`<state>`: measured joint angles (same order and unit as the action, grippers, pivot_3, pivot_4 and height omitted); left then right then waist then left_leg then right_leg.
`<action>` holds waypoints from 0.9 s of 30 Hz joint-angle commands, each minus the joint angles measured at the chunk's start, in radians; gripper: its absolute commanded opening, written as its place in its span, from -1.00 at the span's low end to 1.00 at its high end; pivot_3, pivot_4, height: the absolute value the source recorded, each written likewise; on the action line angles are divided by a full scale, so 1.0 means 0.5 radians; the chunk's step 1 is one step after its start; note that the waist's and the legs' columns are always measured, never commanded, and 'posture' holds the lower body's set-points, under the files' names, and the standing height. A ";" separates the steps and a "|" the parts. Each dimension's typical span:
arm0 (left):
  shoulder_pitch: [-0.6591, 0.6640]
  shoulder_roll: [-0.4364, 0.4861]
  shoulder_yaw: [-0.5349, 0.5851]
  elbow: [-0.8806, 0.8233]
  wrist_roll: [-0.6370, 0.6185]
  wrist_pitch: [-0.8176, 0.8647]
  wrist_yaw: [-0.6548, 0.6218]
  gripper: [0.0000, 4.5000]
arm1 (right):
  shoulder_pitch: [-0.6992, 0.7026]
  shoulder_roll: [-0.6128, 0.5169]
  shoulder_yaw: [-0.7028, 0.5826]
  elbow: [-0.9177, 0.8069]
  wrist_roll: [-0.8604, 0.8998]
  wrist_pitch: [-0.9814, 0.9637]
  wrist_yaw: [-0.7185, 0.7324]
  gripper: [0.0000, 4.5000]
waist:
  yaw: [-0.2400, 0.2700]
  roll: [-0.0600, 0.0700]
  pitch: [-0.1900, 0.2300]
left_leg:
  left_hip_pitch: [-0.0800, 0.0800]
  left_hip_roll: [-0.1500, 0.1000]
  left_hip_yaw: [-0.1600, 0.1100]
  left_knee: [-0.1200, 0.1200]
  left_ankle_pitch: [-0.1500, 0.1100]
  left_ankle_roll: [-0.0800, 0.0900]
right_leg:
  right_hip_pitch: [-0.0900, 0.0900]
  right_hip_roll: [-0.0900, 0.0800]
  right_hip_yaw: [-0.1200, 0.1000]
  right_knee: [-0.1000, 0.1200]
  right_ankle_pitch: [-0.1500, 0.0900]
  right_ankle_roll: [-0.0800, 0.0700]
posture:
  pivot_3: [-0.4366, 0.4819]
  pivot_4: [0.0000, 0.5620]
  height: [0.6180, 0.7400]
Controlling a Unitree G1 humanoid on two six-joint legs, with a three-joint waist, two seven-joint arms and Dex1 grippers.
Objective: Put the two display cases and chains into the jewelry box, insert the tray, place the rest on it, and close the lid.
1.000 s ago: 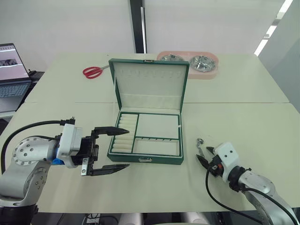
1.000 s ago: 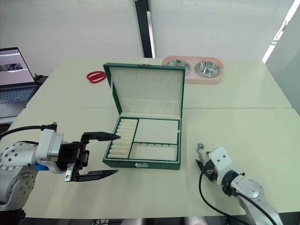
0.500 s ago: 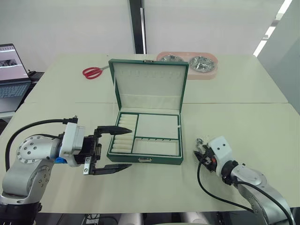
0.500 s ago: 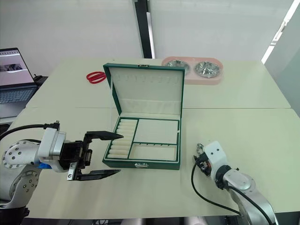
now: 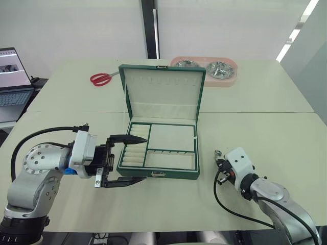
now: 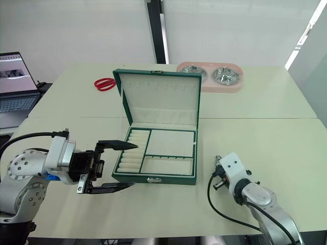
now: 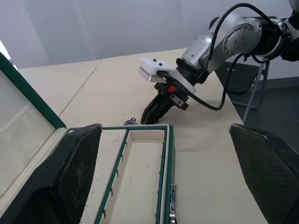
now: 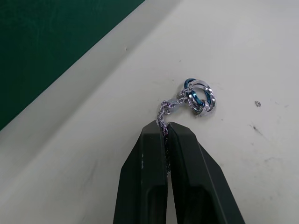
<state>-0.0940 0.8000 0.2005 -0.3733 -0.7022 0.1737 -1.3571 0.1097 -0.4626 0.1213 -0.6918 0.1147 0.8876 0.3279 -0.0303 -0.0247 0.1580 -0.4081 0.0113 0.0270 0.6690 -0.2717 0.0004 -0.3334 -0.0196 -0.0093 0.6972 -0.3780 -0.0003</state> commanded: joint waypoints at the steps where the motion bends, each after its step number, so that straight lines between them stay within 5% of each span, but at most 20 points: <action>1: -0.029 -0.008 -0.014 -0.020 -0.010 0.017 0.033 1.00 | 0.020 -0.032 0.006 -0.014 -0.010 -0.112 0.033 -1.00 | 0.000 0.000 0.000 | 0.000 0.000 0.000 0.000 0.000 0.000 | 0.000 0.000 0.000 0.000 0.000 0.000 | -0.05 -0.47 1.00; 16: -0.039 -0.031 -0.008 0.029 0.012 -0.008 0.009 1.00 | -0.047 -0.253 -0.393 -0.151 0.183 -0.531 0.369 -1.00 | 0.002 0.003 0.002 | 0.000 0.000 0.001 -0.001 0.000 0.000 | -0.001 0.000 0.001 0.000 0.000 0.000 | -0.05 -0.47 1.00; 27: 0.025 -0.031 0.050 0.101 0.033 -0.066 -0.023 1.00 | -0.262 -0.415 -0.439 -0.251 0.430 -0.676 0.659 -1.00 | 0.001 0.004 0.003 | 0.000 0.000 0.001 -0.001 0.000 0.000 | -0.001 0.000 0.001 -0.001 0.000 0.000 | -0.05 -0.47 1.00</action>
<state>-0.0853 0.7827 0.1981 -0.3141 -0.6815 0.1617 -1.3657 0.0072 -0.6583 -0.0713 -0.7647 0.2952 0.5736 0.6321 -0.0299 -0.0228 0.1593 -0.4083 0.0112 0.0273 0.6683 -0.2717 0.0005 -0.3337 -0.0195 -0.0091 0.6968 -0.3780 -0.0003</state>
